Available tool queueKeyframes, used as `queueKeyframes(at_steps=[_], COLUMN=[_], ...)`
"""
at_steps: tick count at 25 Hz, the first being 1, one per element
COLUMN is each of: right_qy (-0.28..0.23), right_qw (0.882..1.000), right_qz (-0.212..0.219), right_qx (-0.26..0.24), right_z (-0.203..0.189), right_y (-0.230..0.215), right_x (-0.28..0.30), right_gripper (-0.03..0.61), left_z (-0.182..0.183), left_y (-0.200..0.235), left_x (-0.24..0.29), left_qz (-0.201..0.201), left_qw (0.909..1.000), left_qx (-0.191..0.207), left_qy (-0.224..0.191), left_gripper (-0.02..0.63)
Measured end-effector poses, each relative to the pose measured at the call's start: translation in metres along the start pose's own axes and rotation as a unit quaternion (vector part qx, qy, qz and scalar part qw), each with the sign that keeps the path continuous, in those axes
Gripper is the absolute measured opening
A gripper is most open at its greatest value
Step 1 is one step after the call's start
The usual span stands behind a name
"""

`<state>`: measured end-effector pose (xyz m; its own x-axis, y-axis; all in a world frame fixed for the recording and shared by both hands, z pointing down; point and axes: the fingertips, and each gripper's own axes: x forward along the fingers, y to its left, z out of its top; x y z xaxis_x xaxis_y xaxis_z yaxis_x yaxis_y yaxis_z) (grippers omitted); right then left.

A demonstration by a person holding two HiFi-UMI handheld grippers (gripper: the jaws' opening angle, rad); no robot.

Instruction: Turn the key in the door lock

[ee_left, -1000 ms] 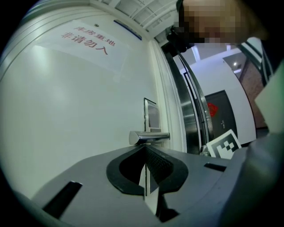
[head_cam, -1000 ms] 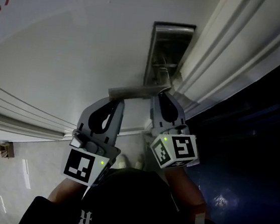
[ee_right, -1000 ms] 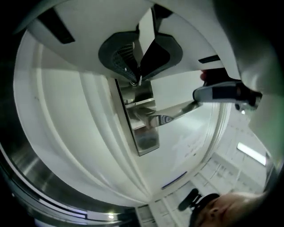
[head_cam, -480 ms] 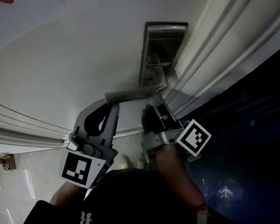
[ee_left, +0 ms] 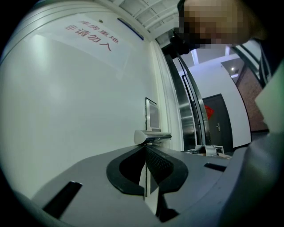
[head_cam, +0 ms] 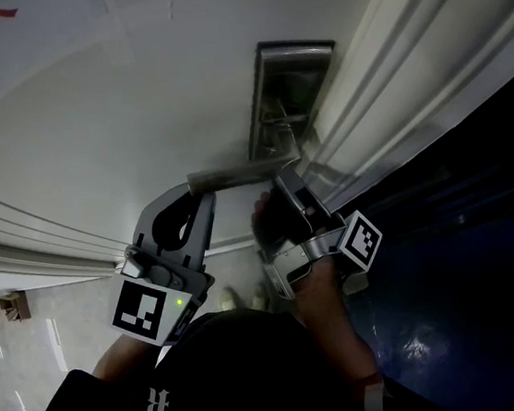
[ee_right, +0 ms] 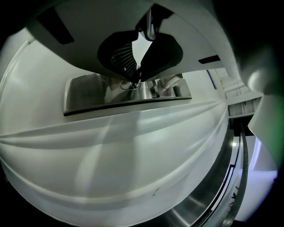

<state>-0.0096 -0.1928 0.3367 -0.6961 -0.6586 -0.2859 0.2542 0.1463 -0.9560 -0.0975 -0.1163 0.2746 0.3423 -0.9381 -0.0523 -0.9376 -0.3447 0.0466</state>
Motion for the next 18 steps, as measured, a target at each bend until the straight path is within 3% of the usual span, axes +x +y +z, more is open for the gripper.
queueKeyframes(at_steps=[11, 13, 15, 16, 18], right_qy=[0.020, 0.020, 0.025, 0.031, 0.052], right_qw=[0.998, 0.994, 0.978, 0.962, 0.912], right_qz=[0.005, -0.006, -0.023, -0.032, -0.049], right_qx=[-0.062, -0.103, -0.204, -0.269, -0.405], right_z=[0.000, 0.003, 0.007, 0.008, 0.006], right_y=[0.005, 0.008, 0.016, 0.021, 0.029], right_x=[-0.006, -0.012, -0.019, -0.023, -0.027], right_gripper=[0.031, 0.032, 0.041, 0.047, 0.060], left_z=[-0.001, -0.001, -0.002, -0.003, -0.005], left_y=[0.001, -0.002, -0.004, -0.004, -0.005], left_x=[0.003, 0.003, 0.004, 0.004, 0.004], left_qz=[0.004, 0.002, 0.001, 0.001, 0.000], left_qw=[1.0000, 1.0000, 1.0000, 1.0000, 0.9999], left_qx=[-0.004, -0.004, -0.006, -0.007, -0.010], left_qy=[-0.006, -0.007, -0.006, -0.005, -0.004], left_gripper=[0.008, 0.008, 0.008, 0.008, 0.008])
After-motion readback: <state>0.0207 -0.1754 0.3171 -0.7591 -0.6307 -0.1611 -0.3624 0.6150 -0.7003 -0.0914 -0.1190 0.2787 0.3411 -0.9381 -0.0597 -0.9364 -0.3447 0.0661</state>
